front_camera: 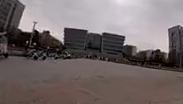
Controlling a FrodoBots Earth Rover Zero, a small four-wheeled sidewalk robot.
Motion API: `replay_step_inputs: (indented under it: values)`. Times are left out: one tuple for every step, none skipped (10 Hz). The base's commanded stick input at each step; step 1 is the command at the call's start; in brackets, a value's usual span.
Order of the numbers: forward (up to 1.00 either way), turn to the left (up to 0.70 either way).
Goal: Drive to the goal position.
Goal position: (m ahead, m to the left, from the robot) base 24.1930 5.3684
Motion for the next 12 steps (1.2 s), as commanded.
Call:
replay_step_inputs:
  values:
    - [0.7, 0.0]
    - [0.7, 0.0]
    - [0.7, 0.0]
    - [0.7, 0.0]
    - [0.7, 0.0]
    - [0.7, 0.0]
    - [0.7, 0.0]
    - [0.7, -0.01]
    - [0.7, -0.04]
    - [0.7, -0.1]
    - [0.7, -0.14]
    - [0.7, -0.14]
